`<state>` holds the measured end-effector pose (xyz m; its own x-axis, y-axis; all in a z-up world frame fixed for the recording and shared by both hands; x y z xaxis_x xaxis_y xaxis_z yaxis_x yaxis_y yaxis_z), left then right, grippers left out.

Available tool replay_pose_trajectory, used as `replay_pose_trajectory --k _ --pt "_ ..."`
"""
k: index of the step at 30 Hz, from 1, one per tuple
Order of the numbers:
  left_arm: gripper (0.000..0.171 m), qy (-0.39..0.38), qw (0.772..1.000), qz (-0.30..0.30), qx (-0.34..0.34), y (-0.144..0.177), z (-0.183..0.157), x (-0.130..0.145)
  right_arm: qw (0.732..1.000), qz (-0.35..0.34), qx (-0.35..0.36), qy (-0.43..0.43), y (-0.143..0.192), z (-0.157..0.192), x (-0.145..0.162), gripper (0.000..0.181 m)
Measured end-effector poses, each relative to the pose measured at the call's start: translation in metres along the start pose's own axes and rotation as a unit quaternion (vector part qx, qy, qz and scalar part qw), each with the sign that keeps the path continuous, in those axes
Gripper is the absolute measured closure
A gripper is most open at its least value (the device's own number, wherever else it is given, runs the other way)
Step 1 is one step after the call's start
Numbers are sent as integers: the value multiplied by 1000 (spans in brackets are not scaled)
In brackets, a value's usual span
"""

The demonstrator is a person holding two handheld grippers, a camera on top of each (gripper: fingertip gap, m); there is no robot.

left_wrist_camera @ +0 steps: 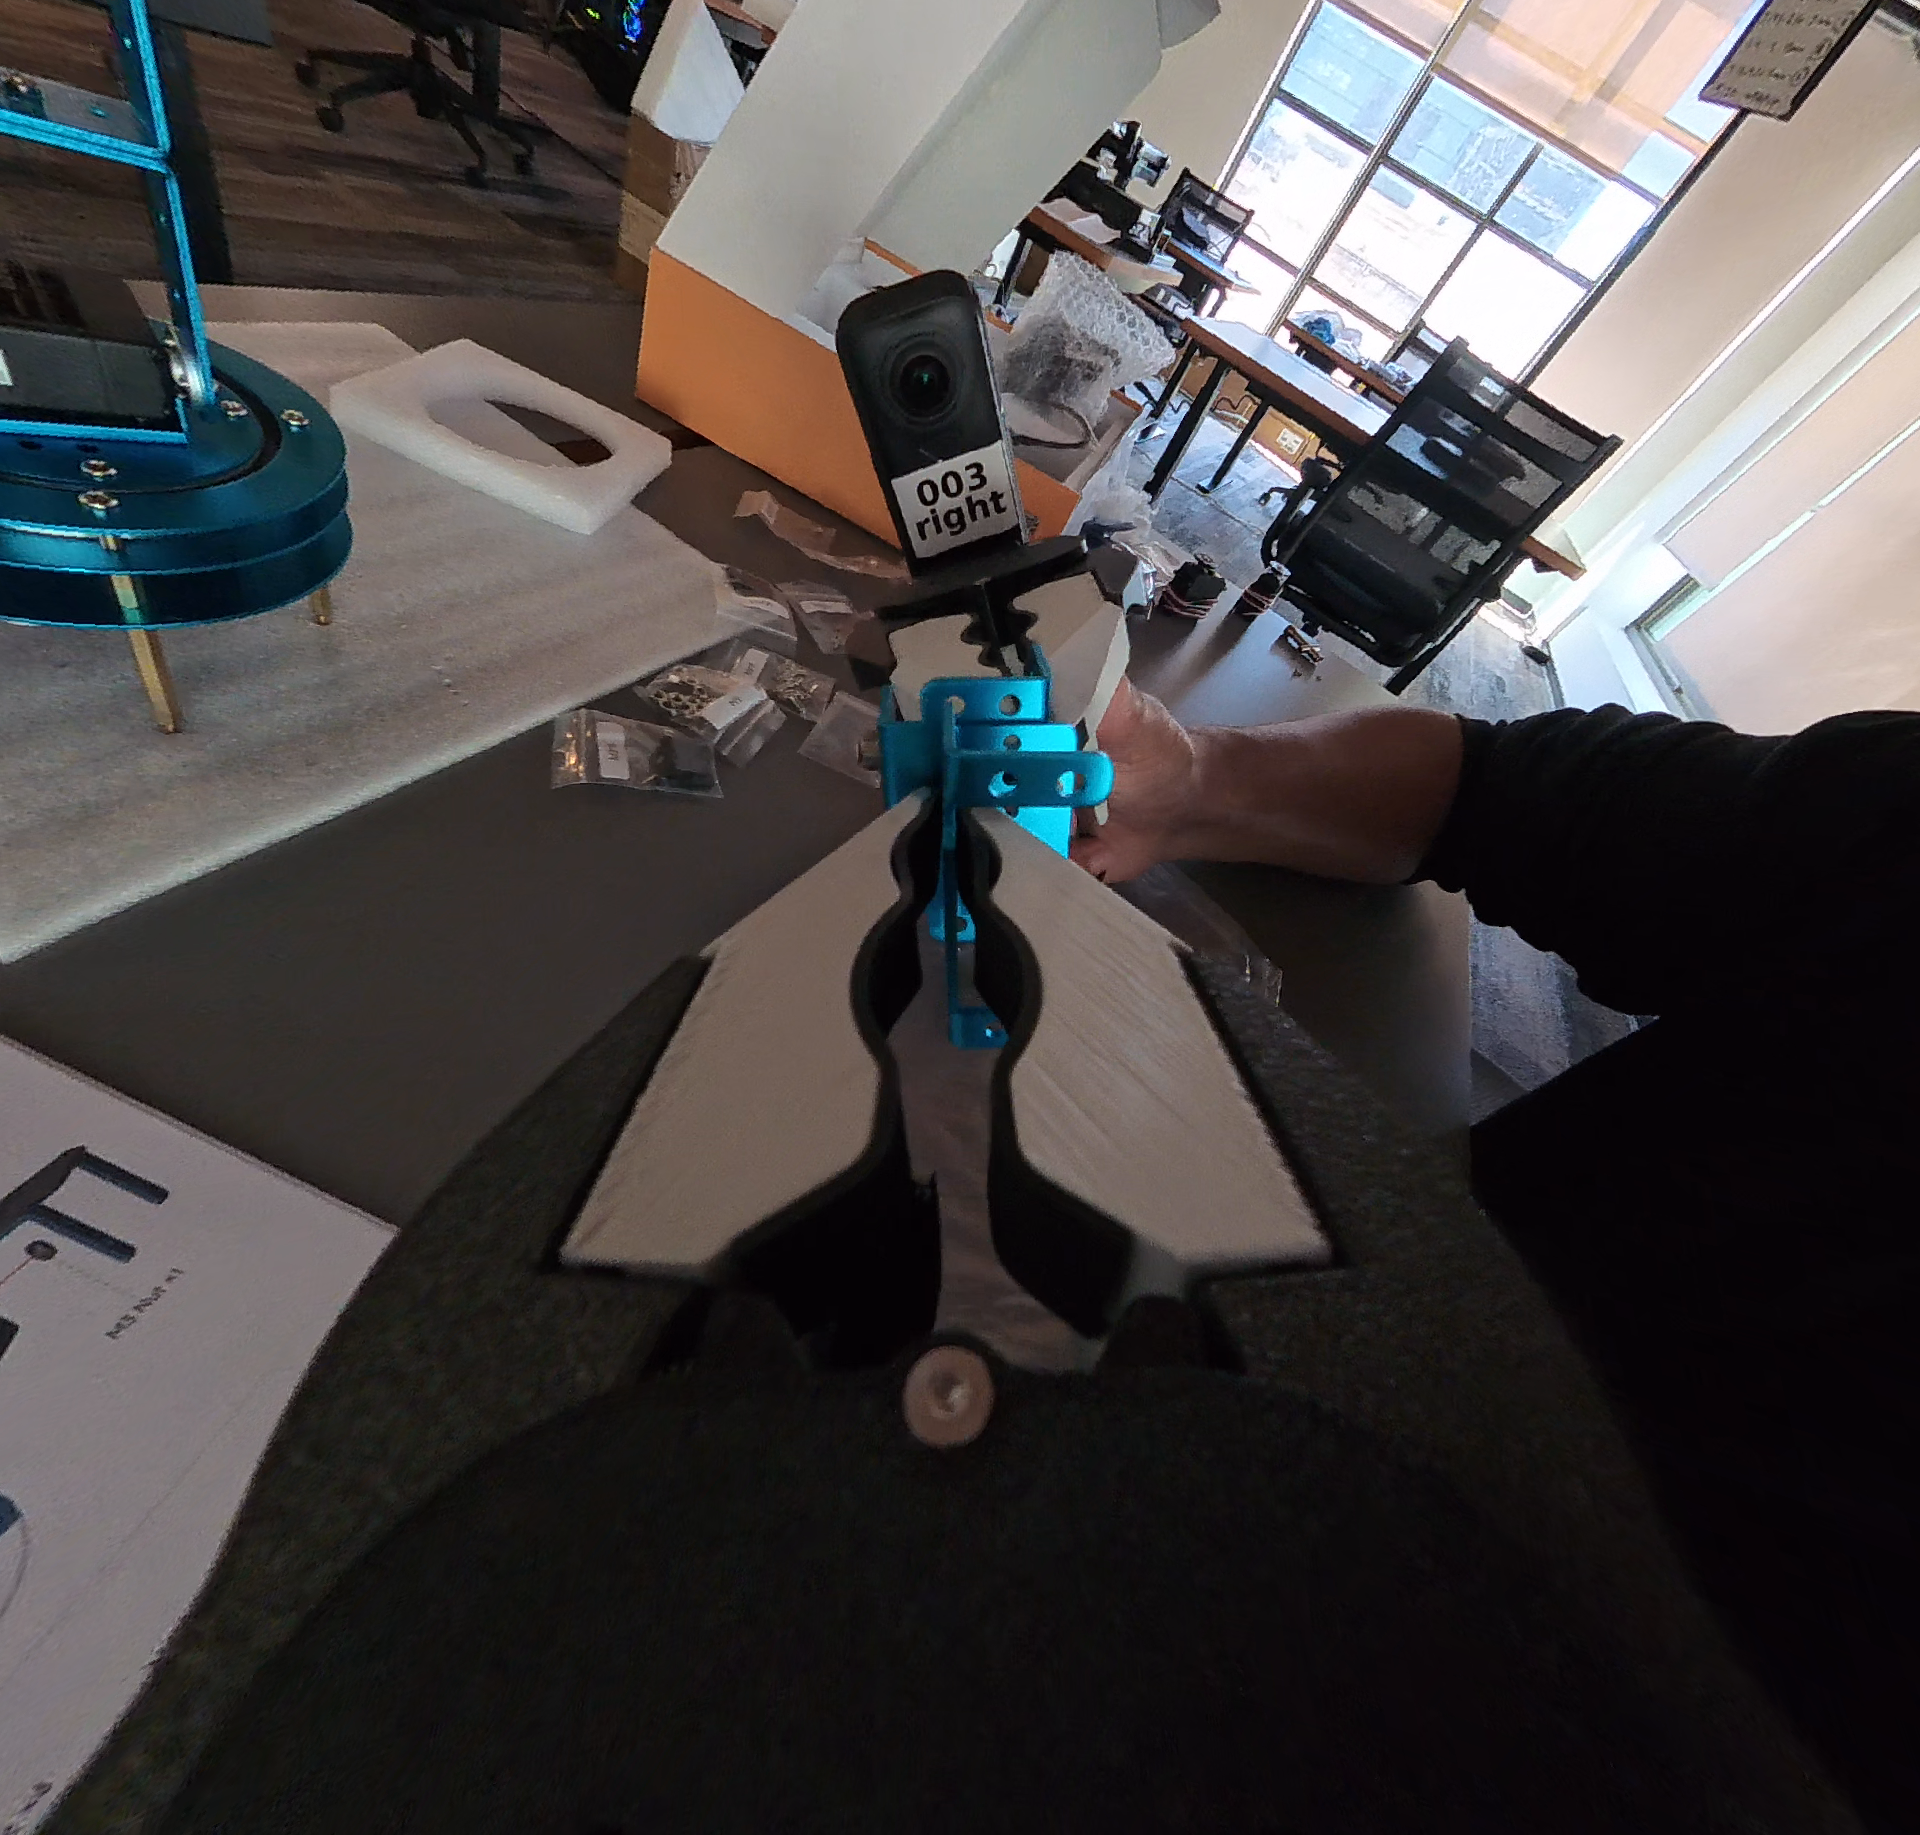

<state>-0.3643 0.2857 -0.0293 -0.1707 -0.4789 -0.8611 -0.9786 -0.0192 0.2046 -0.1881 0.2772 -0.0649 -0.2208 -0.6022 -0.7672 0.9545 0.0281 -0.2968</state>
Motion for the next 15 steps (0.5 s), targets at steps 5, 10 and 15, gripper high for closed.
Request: replay_pose_trajectory --k 5,10,15 --pt "170 -13 1000 2 -12 0 1 3 1000 6 1 2 0 0 1 181" --pt "170 -15 1000 -2 -14 0 2 6 999 18 23 33 0 1 1 181" --pt "170 -13 1000 -3 -19 0 4 7 998 22 35 47 0 1 2 178"
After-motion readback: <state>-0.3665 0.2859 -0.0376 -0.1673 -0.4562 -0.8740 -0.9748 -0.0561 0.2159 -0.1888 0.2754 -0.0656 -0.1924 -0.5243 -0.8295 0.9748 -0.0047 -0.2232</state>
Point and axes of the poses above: each gripper's, where its closed fingertips meet, y back along the fingers, x out of its underside, z = x × y across the jaws, the point moved 9 cm from there along y, back along the fingers, and after that the axes turned 4 degrees about y, right-handed, at the moved point
